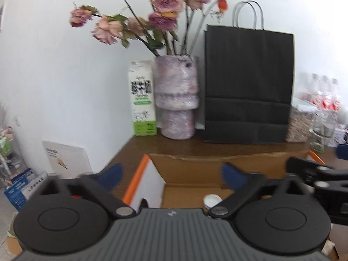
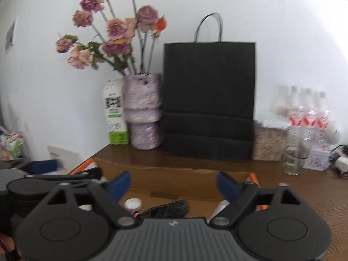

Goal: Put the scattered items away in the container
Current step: 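Carry the orange flower and black cable toward the box, then open both grippers over the box to drop flower and cable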

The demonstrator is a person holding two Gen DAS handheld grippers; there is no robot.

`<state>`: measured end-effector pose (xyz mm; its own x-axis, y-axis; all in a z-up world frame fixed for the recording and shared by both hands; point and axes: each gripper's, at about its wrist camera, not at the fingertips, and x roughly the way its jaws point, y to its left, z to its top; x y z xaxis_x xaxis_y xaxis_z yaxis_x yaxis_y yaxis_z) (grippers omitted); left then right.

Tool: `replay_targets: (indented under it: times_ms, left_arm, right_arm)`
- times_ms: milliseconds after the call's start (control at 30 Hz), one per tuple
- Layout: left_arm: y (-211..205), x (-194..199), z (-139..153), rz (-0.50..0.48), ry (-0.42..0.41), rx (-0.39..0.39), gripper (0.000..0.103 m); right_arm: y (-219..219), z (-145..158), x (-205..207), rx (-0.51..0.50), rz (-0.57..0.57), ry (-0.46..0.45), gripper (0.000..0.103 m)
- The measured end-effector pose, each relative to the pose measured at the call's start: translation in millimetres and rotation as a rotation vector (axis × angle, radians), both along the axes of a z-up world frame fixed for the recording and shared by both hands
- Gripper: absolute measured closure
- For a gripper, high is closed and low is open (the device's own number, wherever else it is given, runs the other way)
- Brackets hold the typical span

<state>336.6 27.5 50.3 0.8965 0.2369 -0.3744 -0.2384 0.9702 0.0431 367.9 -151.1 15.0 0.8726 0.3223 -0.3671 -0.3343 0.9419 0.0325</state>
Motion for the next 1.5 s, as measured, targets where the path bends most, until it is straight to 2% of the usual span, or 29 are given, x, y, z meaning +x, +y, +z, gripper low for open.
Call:
replay_targets:
  times_ms: [33,67,1500]
  left_arm:
    - [1.7,-0.3,1.0,-0.006,-0.002,-0.009,0.0]
    - [3.9,-0.3,2.3,-0.009,-0.002,-0.02,0.0]
    - [1.6,-2.3,5.1,0.006,-0.003,-0.013,0.0]
  right_arm:
    - [-1.3,1.4,-0.2,0.004,-0.003,-0.008,0.001]
    - [-3.0,2.6,-0.6,0.014,-0.001,-0.009,0.0]
    - [-6.0,6.2,-3.2,0.014,-0.001,-0.019,0.0]
